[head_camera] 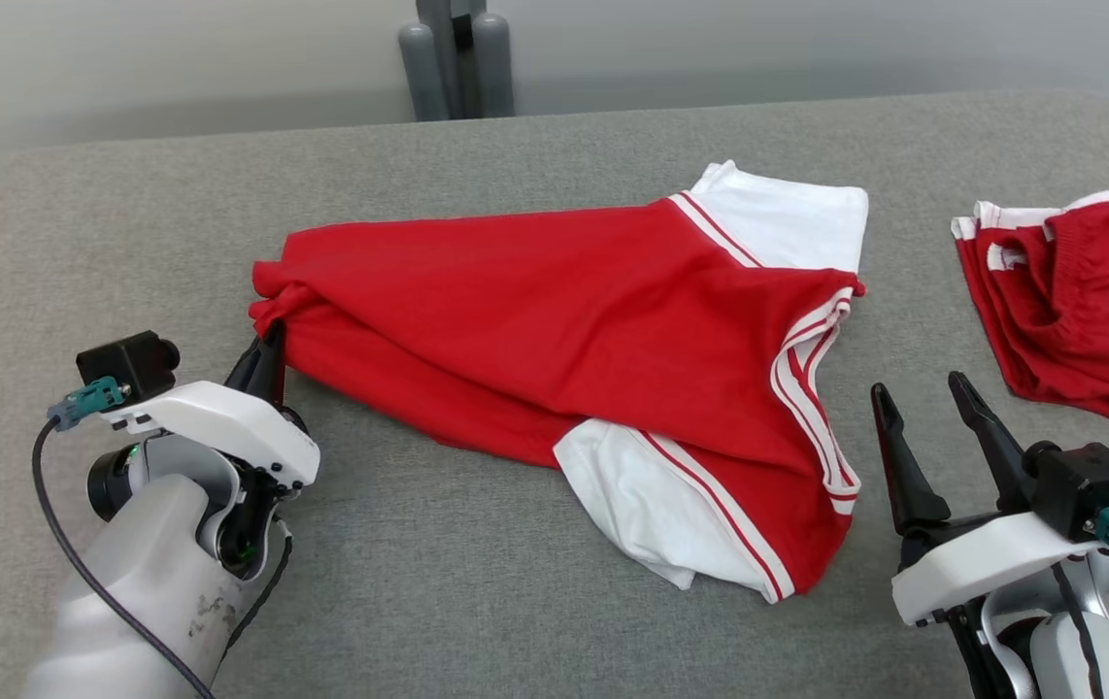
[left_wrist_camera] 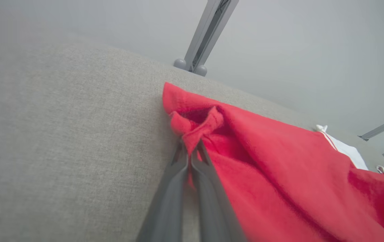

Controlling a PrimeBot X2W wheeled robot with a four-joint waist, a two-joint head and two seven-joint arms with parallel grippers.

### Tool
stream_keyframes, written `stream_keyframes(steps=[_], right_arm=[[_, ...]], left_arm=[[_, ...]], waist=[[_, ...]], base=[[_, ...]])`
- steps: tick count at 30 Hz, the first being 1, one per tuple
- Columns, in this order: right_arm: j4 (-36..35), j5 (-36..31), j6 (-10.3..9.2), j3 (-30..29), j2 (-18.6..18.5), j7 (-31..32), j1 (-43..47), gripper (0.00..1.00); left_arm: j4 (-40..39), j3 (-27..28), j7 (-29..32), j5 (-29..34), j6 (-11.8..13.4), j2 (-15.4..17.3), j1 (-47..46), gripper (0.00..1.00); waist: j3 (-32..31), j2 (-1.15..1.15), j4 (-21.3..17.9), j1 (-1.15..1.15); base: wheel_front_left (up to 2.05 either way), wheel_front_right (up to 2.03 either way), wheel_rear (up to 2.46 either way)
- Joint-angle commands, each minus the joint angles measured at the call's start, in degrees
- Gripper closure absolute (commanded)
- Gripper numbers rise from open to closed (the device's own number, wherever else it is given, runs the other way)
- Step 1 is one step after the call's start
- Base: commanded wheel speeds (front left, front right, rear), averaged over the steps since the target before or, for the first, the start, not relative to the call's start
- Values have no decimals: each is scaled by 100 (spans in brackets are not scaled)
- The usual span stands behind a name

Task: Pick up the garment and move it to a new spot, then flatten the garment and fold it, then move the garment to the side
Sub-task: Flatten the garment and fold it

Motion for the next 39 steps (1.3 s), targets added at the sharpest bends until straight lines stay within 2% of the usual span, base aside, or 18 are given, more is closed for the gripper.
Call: stream_keyframes(steps=[1, 5, 11, 16, 21, 28, 39], right_arm=[[15, 30, 0, -22, -36, -20, 63, 0], [57, 64, 0, -49, -36, -60, 105, 0], [97, 44, 0, -145, -37, -59, 169, 0], [110, 56, 0, -143, -38, -59, 138, 0], [161, 106, 0, -49, -37, -72, 61, 0], [253, 169, 0, 35, -38, -130, 22, 0], [420, 252, 0, 182, -36, -167, -16, 0]], left_arm=[[-120, 91, -36, 54, -1, 101, 102, 100], [-1181, 581, -39, 425, 231, 343, 753, 100], [-3207, 1104, -37, 869, 890, 623, 2247, 100], [-4789, 1260, -37, 1042, 1442, 821, 3213, 100], [-5780, 1191, 156, 1190, 1765, 985, 3381, 100], [-6168, 894, 637, 1492, 1830, 972, 2521, 100], [-5219, 707, 1073, 1655, 1598, 668, 888, 100]], waist=[[-119, 0, 162, 0], [-243, 0, 409, 0], [-320, 0, 699, 0], [-330, 0, 796, 0], [-383, 0, 753, 0], [-446, 0, 476, 0], [-397, 0, 16, 0]], base=[[0, 0, 0], [0, 0, 0], [0, 0, 0], [0, 0, 0], [0, 0, 0], [0, 0, 0], [0, 0, 0]])
